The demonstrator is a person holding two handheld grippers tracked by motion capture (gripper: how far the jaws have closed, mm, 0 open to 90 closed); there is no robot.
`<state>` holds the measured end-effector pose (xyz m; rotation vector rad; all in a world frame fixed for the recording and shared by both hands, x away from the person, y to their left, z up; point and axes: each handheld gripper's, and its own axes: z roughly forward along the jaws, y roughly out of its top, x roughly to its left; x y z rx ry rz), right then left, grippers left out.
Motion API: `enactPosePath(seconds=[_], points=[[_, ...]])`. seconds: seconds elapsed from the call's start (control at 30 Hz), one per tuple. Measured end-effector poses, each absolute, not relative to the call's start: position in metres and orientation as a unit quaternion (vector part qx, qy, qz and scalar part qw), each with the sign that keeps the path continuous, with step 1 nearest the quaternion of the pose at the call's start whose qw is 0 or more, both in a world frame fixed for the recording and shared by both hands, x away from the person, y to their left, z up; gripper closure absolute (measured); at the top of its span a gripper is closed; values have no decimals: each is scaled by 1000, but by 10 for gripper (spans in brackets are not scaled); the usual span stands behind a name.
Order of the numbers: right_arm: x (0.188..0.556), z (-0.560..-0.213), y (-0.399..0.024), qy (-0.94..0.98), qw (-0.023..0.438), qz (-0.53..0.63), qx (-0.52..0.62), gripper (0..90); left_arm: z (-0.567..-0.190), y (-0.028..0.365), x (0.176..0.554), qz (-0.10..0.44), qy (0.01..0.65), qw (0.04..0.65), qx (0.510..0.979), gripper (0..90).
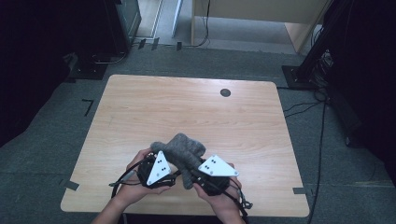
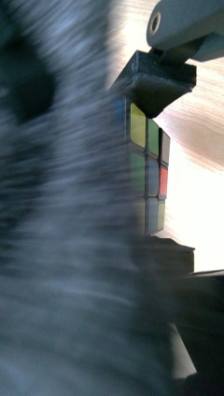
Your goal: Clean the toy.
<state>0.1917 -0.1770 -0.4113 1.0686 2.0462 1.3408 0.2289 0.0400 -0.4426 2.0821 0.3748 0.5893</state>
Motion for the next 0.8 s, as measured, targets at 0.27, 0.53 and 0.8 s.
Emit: enactPosePath(seconds=[0.27,0.53,0.8], points=[[195,-397,-219,683,196,574,408,676,-437,55,230,195,129,533,813,347],[205,-412,-216,692,117,587,403,684,-432,63,226,190,111,569,792,347],[221,-436,-219,723,120,516,444,683,-422,70,225,183,112,594,775,347]])
